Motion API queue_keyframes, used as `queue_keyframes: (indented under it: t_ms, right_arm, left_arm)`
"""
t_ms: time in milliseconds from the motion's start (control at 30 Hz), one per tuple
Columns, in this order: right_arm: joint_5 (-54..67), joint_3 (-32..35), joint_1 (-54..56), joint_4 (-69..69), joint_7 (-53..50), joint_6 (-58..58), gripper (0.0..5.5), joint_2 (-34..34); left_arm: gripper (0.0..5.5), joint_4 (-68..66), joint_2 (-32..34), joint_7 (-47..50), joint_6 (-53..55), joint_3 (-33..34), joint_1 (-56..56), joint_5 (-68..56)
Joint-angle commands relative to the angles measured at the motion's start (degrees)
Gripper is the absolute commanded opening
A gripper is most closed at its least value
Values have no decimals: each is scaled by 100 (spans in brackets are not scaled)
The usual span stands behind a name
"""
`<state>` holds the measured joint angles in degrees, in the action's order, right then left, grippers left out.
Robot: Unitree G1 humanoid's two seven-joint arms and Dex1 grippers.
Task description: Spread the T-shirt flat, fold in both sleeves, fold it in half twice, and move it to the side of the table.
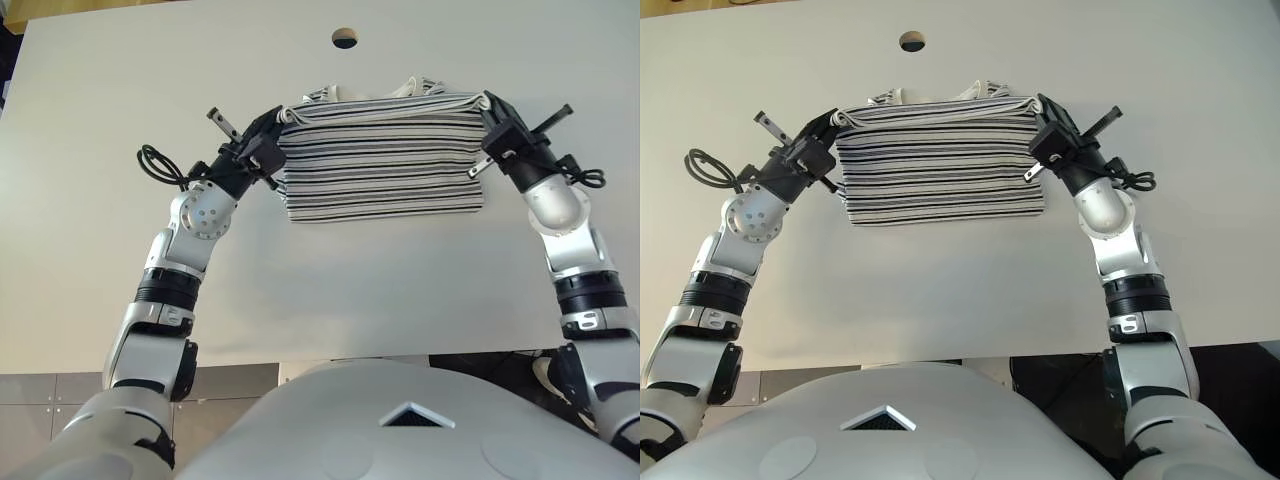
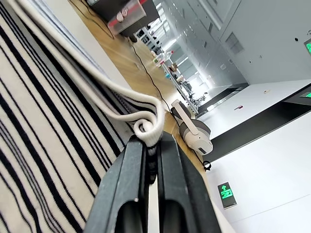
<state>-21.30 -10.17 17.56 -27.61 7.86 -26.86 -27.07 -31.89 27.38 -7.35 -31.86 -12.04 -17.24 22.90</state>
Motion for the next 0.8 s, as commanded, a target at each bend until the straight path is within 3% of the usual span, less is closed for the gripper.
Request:
queue_keyframes:
  t_ms: [33,67,233,433,500,633,800]
  right_arm:
    - [-320,-186,688,-946,-334,-1,10,216]
    - [-401,-244,871,-1242,-421,10,10,279]
    - [-597,-443,1860,-2952,-938,95,117,699]
    - [-651,-551,2625,-4075,-1267,229,230,948]
    - [-623,-520,2696,-4160,-1435,172,235,914]
    - [-676,-770,1767,-2790,-904,-779,235,335]
    - [-944,-1035,-322,91,794,-1235,235,-1611]
  left_arm:
    - [12,-1168,-157,415,-124,-288,-744,452]
    - [12,-1534,-236,492,-190,-386,-919,538]
    - [99,-3174,-711,903,-193,-624,-1751,699]
    - [200,-3931,-855,1660,201,-460,-2351,617]
    - [235,-4057,-750,2179,565,-479,-2479,731]
    - [265,-3974,-436,2798,774,-487,-2217,787]
    - [265,-1926,-563,3756,-198,493,-886,-148]
